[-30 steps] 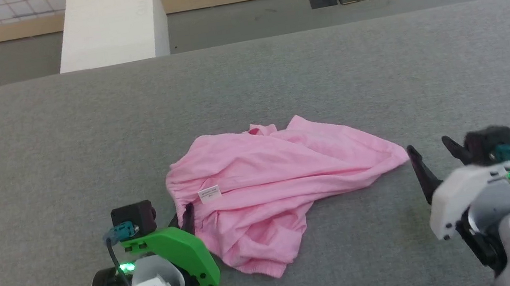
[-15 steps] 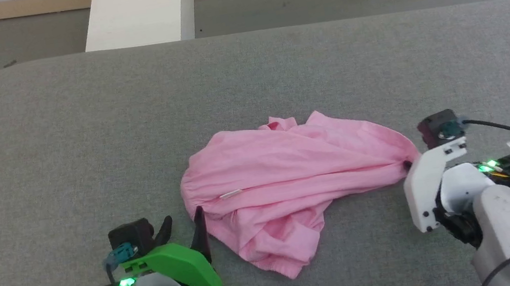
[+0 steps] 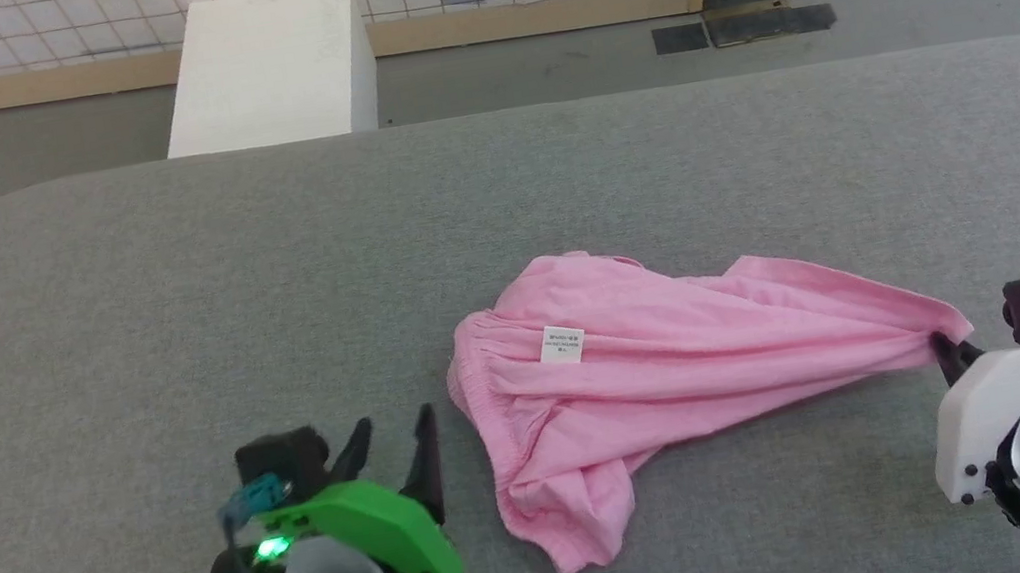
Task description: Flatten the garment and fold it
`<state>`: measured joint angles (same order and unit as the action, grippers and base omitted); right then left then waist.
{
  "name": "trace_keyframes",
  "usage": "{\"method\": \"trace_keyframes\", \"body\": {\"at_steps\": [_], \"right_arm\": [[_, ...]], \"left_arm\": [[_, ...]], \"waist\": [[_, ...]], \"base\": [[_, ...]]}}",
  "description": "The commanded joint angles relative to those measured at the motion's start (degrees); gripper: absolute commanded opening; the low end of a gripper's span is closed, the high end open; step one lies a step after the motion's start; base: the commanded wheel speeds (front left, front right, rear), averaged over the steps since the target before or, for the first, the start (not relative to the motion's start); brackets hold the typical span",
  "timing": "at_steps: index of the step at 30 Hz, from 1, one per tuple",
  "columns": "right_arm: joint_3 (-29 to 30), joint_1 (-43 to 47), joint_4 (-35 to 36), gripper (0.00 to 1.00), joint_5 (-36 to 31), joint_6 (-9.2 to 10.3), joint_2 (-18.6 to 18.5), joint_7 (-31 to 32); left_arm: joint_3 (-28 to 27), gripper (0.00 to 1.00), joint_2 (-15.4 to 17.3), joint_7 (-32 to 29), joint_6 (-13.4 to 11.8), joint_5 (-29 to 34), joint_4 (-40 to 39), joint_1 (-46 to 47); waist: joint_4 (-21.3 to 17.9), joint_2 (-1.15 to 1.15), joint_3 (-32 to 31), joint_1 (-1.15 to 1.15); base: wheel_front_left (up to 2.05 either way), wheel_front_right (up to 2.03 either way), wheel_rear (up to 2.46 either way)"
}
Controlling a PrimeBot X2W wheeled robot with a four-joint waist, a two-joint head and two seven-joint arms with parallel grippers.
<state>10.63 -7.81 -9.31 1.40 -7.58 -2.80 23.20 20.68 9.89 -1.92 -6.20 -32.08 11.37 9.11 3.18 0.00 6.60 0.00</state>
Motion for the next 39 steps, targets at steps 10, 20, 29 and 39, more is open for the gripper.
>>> {"method": "trace_keyframes", "body": {"at_steps": [10, 20, 29, 39], "right_arm": [[-1.73, 0.3, 2.12, 0.0, 2.74, 0.09, -0.08, 0.39], [-3.01, -1.65, 1.19, 0.0, 3.54, 0.09, -0.08, -0.36], [-2.74, -1.2, 0.77, 0.0, 3.41, 0.09, -0.08, -0.86], [-4.15, -3.41, 4.03, 0.0, 3.6, 0.09, -0.08, 0.16]], "left_arm": [[2.47, 1.0, -2.95, -14.71, 0.52, -4.6, 6.62, 13.24], [3.42, 1.0, -2.92, -19.63, 0.69, -5.23, 9.01, 18.73], [5.08, 0.0, -2.68, -16.53, 2.63, -3.92, 6.68, 18.73], [3.92, 0.0, -1.45, -15.73, 4.04, -5.37, 3.77, 19.45]], "waist": [[-2.73, 0.0, 3.06, 0.0], [-4.19, 0.0, 4.74, 0.0], [-3.89, 0.0, 3.83, 0.0], [-3.73, 0.0, 2.8, 0.0]], "base": [[0.0, 0.0, 0.0], [0.0, 0.0, 0.0], [0.0, 0.0, 0.0], [0.0, 0.0, 0.0]]}}
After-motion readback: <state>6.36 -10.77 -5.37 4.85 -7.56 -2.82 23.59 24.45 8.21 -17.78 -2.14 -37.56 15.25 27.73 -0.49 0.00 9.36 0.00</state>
